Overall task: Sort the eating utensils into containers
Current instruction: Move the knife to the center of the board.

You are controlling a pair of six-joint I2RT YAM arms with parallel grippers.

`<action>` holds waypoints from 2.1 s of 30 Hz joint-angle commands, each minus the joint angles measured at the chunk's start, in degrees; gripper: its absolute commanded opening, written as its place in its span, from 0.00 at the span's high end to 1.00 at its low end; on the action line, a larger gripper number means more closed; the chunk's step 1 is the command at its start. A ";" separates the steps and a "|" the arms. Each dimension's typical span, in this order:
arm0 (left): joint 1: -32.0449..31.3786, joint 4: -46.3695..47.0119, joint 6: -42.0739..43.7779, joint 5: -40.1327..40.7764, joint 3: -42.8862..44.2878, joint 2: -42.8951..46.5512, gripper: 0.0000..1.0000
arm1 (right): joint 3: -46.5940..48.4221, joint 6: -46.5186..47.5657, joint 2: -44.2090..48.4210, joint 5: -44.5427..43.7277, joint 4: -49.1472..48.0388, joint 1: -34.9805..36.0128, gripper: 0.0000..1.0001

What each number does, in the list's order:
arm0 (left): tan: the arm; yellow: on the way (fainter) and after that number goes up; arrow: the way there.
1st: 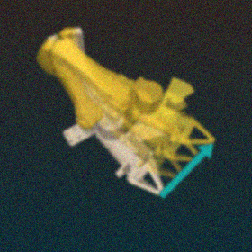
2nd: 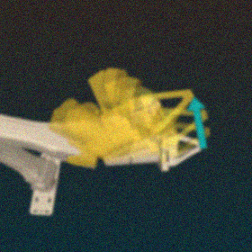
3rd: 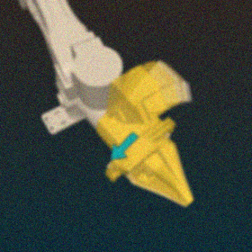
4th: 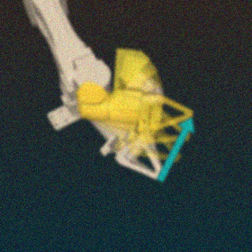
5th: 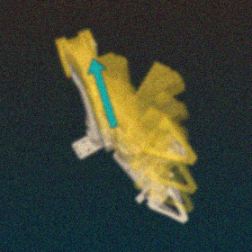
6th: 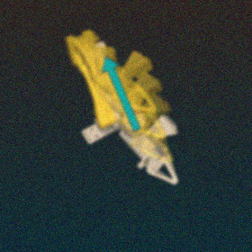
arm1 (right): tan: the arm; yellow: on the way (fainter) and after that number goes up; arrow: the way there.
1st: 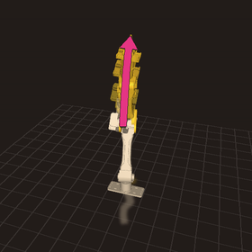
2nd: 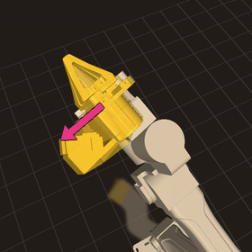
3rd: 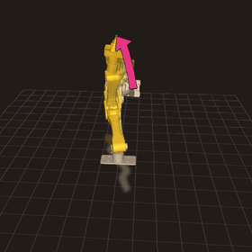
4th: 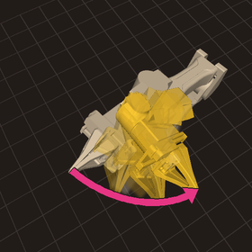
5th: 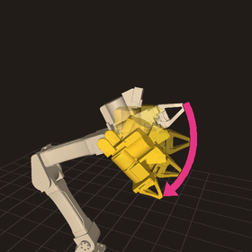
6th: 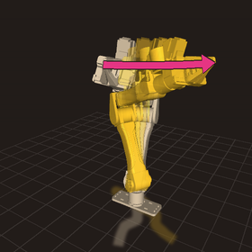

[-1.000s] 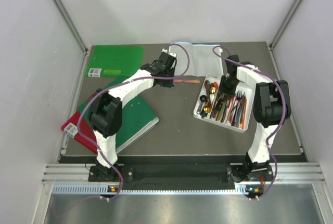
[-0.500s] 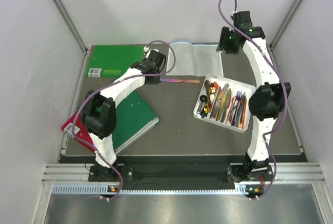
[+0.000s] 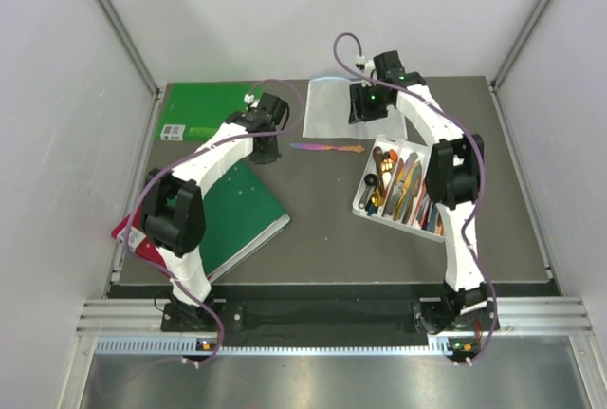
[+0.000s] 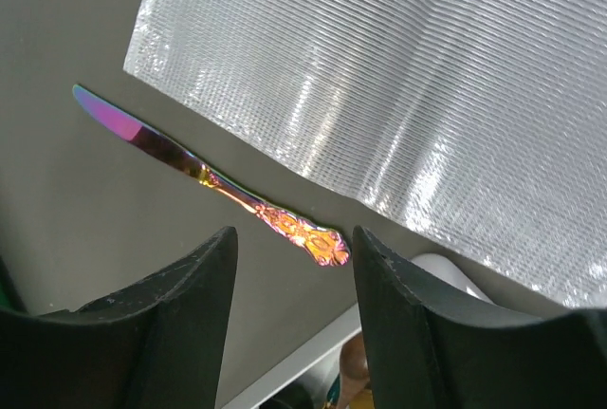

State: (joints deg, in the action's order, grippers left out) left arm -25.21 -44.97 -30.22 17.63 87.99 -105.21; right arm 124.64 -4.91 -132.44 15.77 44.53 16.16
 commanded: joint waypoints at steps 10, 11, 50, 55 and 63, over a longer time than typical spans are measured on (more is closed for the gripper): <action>-0.01 -6.09 0.77 -0.67 -2.29 4.75 0.86 | -0.99 16.22 -2.81 -0.21 -20.29 8.88 0.32; -0.10 -5.83 1.12 -0.66 -3.16 5.53 0.86 | -1.93 17.90 -2.65 0.22 -18.45 8.62 0.23; -0.10 -4.25 1.04 -2.42 -7.65 6.68 0.87 | -21.90 24.16 2.72 4.62 -13.95 11.26 0.51; -0.10 -4.51 1.04 -2.25 -6.51 6.68 0.87 | -21.99 22.05 2.01 6.55 -10.53 12.40 0.74; -0.01 -4.95 0.95 -1.98 -1.94 4.84 0.87 | -24.60 20.29 5.87 6.56 -1.64 14.60 1.00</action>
State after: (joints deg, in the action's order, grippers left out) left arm -25.21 -49.84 -28.84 14.87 82.67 -100.68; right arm 103.48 16.47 -129.54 21.37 35.14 28.14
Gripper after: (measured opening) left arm 0.132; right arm 0.005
